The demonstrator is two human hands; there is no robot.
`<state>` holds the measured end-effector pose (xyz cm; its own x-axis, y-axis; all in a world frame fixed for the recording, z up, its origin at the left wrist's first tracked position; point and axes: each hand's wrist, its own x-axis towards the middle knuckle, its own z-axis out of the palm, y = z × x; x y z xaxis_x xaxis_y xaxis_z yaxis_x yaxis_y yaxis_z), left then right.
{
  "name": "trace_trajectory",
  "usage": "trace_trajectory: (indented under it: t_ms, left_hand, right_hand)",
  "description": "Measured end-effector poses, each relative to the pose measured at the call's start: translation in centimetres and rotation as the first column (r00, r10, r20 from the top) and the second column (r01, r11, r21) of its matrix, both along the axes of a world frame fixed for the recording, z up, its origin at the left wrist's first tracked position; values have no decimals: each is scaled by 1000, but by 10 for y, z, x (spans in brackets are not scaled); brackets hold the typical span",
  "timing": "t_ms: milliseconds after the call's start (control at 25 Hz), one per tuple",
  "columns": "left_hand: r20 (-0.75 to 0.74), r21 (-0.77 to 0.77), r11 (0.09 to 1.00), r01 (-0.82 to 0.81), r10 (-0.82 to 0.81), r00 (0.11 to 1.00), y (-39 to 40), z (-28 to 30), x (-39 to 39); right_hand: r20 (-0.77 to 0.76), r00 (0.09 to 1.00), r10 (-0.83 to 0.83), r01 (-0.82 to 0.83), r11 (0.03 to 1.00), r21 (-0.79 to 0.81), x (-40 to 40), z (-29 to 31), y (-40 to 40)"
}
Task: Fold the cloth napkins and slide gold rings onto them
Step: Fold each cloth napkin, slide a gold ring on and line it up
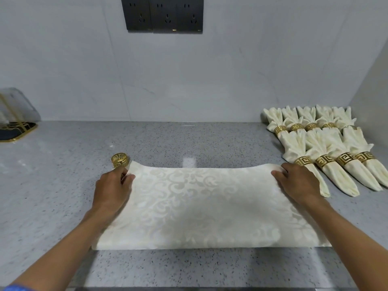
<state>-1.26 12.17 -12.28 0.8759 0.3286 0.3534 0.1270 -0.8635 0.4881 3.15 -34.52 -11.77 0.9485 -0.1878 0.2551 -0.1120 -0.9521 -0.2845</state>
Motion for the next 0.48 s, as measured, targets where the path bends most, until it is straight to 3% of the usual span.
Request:
trace_trajectory:
  t_ms: [120,240,360,400,480]
  left_hand:
    - [-34,45,999,17,-15,999,-12,21,-15]
    - [-53,189,962,197,-190,980,-47,34,-63]
    - [-295,129,905,405,-355,887,-103,30,-104]
    - [-361,113,903,415,-352,863,-117,21,-110]
    - [-423,119,915,387,-306,853,-120,0,-118]
  right_hand:
    - [6,999,-36,36,999,22,-5,4,6]
    - [185,981,-56,51,998,32,-41,28,35]
    - [292,937,195,-205,979,5,-109,30,122]
    - [217,924,315,-319,948,-20,-131,19,154]
    - [-132,880,455,-459,889,5,-162,-5,189]
